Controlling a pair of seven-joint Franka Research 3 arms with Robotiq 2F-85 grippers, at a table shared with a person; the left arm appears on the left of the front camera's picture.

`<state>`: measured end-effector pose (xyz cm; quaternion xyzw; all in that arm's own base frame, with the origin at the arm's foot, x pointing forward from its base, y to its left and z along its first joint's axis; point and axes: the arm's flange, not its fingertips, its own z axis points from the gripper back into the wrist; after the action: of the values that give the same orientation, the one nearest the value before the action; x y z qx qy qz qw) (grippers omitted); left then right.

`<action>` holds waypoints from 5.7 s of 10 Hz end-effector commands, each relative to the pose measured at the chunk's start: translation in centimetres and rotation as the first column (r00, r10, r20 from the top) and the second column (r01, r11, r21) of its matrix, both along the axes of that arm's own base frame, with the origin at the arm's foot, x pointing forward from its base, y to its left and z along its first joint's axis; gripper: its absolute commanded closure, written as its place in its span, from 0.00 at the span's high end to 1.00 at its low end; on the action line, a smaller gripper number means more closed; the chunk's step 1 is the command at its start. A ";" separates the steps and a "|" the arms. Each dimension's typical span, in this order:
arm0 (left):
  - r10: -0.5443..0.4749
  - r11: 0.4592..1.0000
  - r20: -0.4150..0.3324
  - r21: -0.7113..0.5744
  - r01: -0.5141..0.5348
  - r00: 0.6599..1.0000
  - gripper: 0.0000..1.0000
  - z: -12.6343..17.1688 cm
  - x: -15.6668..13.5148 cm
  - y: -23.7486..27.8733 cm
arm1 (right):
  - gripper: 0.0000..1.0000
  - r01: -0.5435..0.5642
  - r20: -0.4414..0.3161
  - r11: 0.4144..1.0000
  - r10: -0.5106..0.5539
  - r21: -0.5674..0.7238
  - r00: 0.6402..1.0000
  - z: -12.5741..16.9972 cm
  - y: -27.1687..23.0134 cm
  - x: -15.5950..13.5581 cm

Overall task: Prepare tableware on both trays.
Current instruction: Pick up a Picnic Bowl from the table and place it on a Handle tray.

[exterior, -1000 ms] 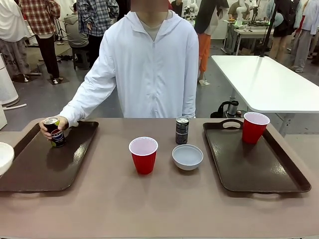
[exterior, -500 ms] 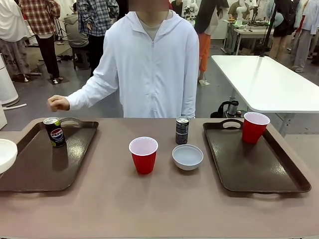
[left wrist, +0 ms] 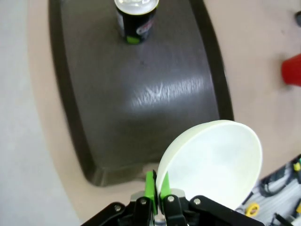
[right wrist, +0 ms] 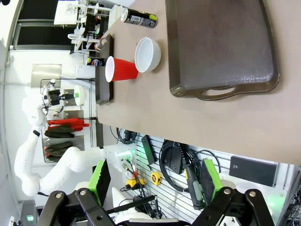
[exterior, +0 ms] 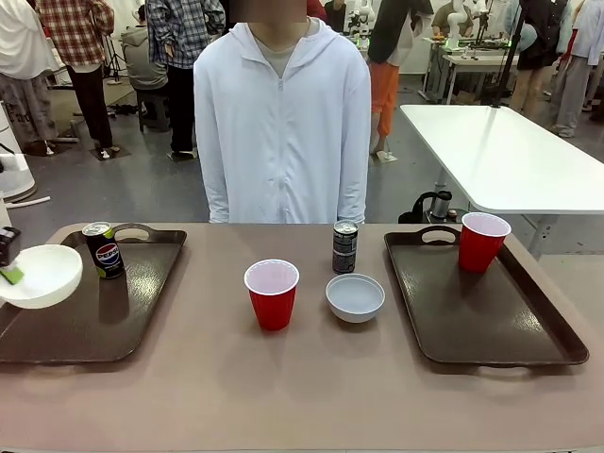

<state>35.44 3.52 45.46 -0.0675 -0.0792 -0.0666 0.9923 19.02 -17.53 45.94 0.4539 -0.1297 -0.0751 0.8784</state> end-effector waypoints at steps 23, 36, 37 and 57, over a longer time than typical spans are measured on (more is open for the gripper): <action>-0.076 0.995 -0.087 0.055 0.081 0.993 0.96 -2.0 0.3 -0.2 | 1.00 0.000 0.006 1.000 0.000 0.014 1.000 0.0 0.0 0.0; -0.260 0.725 -0.081 -0.675 0.139 0.962 0.96 3.3 1.3 13.6 | 1.00 -0.170 -0.099 0.965 0.152 -0.198 0.983 8.7 9.0 3.3; -0.213 0.701 -0.072 -0.706 0.101 0.975 0.96 3.6 1.3 16.0 | 1.00 -0.205 -0.108 0.945 0.183 -0.254 0.977 9.9 12.4 4.9; -0.019 0.523 -0.126 -0.847 -0.098 0.992 0.96 -0.4 1.0 27.6 | 1.00 -0.396 -0.359 0.506 0.173 -0.766 0.917 9.9 26.5 3.8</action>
<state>36.72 31.17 44.80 -0.5462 -0.0417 0.0041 0.8366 23.49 9.74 54.34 0.0091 0.0398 0.0973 0.9944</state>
